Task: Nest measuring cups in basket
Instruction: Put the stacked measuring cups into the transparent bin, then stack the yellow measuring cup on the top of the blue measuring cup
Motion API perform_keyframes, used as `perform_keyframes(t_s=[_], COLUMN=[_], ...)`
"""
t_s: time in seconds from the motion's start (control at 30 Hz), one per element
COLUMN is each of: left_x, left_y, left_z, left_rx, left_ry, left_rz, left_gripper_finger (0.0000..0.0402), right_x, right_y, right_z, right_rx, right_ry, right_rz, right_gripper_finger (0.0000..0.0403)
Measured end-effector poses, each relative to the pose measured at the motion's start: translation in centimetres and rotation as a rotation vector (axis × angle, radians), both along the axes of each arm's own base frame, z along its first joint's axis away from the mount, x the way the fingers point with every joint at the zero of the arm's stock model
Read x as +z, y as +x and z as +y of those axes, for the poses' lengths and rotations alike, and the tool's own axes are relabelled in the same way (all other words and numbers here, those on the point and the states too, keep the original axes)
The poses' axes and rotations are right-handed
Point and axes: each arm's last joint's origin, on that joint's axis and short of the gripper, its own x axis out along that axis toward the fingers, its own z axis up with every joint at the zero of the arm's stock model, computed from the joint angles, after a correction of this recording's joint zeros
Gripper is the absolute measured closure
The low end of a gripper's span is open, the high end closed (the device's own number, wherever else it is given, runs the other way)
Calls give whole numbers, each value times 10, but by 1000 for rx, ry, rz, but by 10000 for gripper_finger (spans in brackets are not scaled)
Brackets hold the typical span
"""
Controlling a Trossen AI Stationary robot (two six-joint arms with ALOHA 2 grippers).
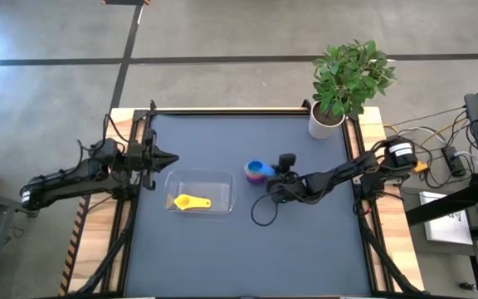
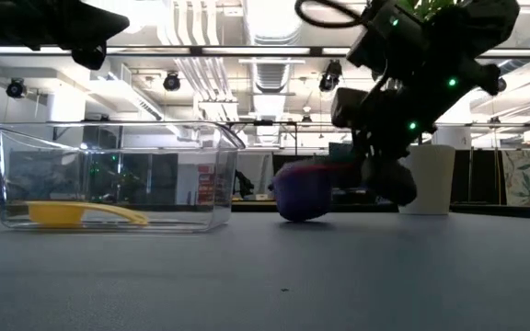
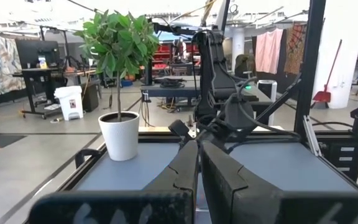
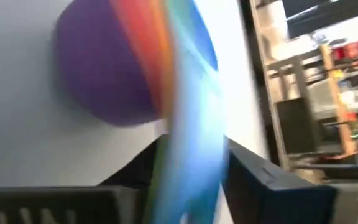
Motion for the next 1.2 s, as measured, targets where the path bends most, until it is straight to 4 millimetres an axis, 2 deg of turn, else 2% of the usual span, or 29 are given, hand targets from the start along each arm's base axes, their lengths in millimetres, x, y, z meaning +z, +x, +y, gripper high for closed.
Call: perform_keyframes(t_s=[0.33,0.47,0.6,0.8,0.9,1.03,1.2], left_x=[0,0,0,0,-1,-2,-2], left_y=[0,0,1,3,6,8,8], left_z=[0,0,0,1,2,2,2], left_rx=[0,-1,0,0,0,0,-1], left_ry=[0,0,-1,0,-5,-8,-7], left_rz=[1,2,2,1,17,26,27], left_gripper_finger=[400,400,400,400,400,400,400], right_x=[19,29,55,111,128,133,121], right_y=[-19,-26,-20,15,40,79,125], right_z=[18,26,41,57,62,65,59], right_rx=[35,58,92,211,289,345,402], right_ry=[99,222,340,350,331,321,359], right_rz=[2,-38,-167,-390,-412,-396,-313], right_gripper_finger=[203,183,177,177,177,177,177])
